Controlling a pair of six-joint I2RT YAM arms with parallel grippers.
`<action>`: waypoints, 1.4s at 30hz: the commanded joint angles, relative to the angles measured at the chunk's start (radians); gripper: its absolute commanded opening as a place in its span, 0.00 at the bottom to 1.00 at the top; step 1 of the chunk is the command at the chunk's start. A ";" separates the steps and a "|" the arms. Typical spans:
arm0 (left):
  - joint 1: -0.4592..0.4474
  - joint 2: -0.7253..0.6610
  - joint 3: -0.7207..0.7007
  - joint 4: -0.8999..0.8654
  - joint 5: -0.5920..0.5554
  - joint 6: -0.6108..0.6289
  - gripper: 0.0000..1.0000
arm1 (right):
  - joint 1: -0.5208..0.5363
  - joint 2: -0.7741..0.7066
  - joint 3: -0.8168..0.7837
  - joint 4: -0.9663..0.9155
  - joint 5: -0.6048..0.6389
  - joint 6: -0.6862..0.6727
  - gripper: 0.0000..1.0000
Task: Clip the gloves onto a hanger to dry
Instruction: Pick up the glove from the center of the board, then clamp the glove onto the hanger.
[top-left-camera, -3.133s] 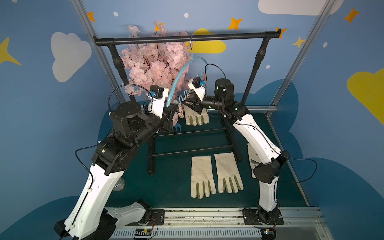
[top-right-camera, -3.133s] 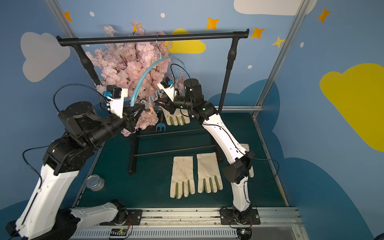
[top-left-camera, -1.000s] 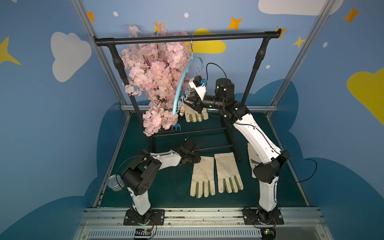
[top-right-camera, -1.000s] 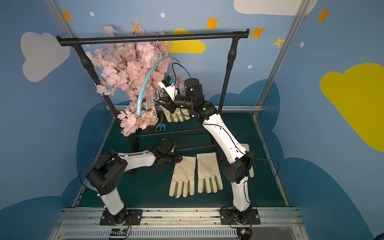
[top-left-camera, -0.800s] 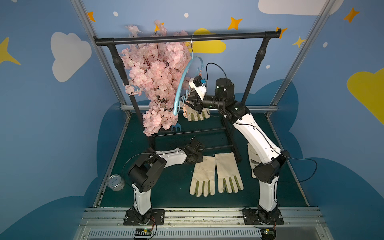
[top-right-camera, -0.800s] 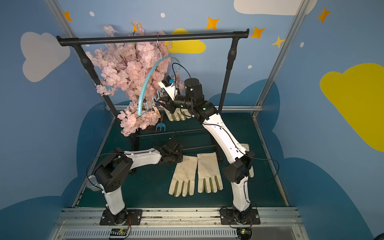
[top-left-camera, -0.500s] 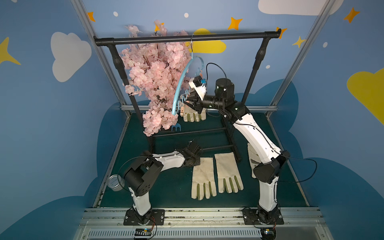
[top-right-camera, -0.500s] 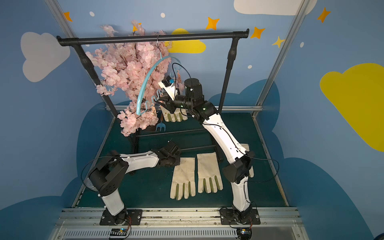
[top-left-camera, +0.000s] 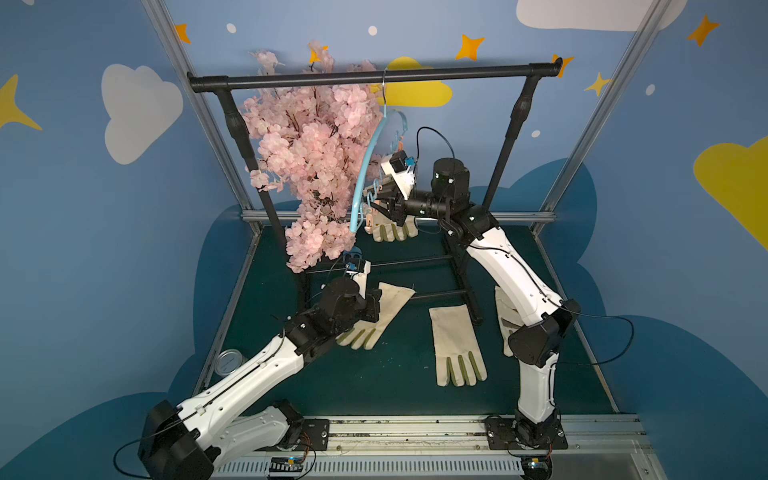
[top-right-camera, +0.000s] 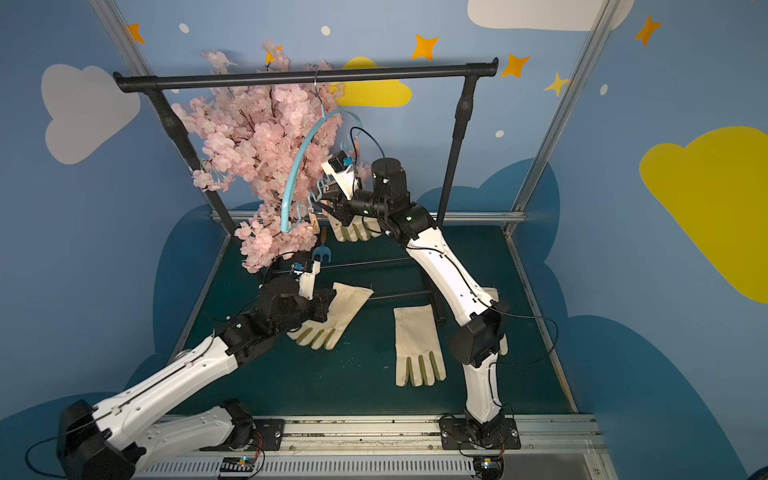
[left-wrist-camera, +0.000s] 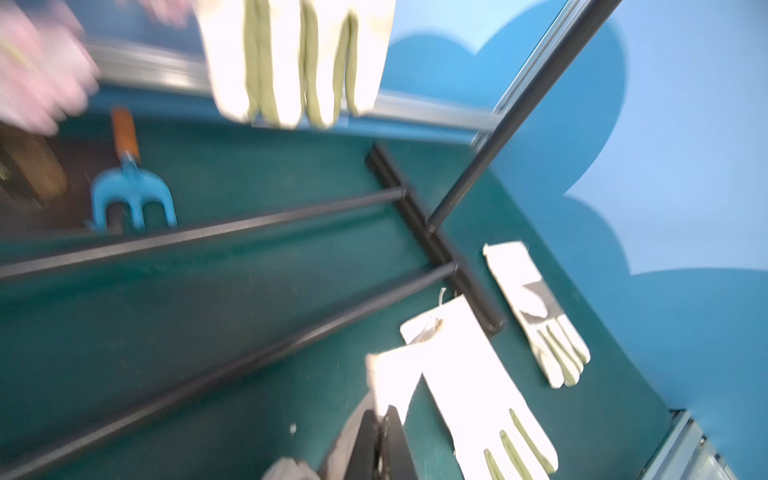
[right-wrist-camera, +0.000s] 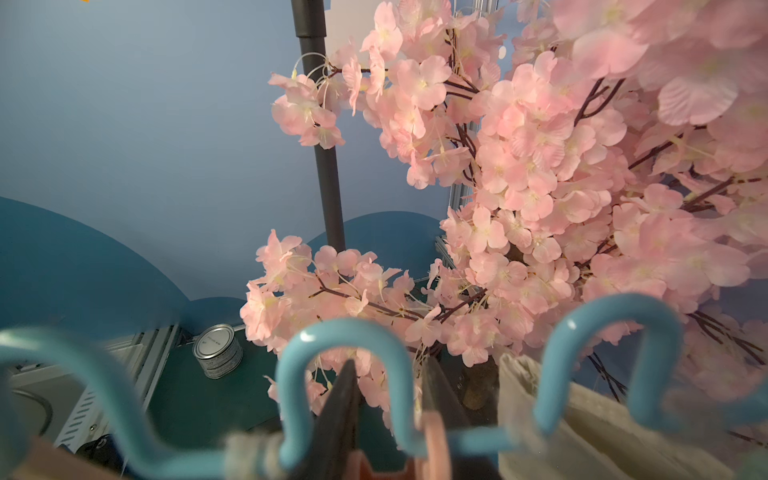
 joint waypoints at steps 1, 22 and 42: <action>0.086 -0.013 0.021 0.027 0.102 0.080 0.03 | -0.005 -0.041 -0.010 0.025 -0.027 0.038 0.17; 0.467 0.127 0.281 0.223 0.560 -0.005 0.03 | -0.012 -0.034 0.002 0.061 -0.054 0.079 0.13; 0.556 0.213 0.385 0.343 0.722 -0.120 0.03 | -0.017 -0.030 0.002 0.062 -0.067 0.085 0.10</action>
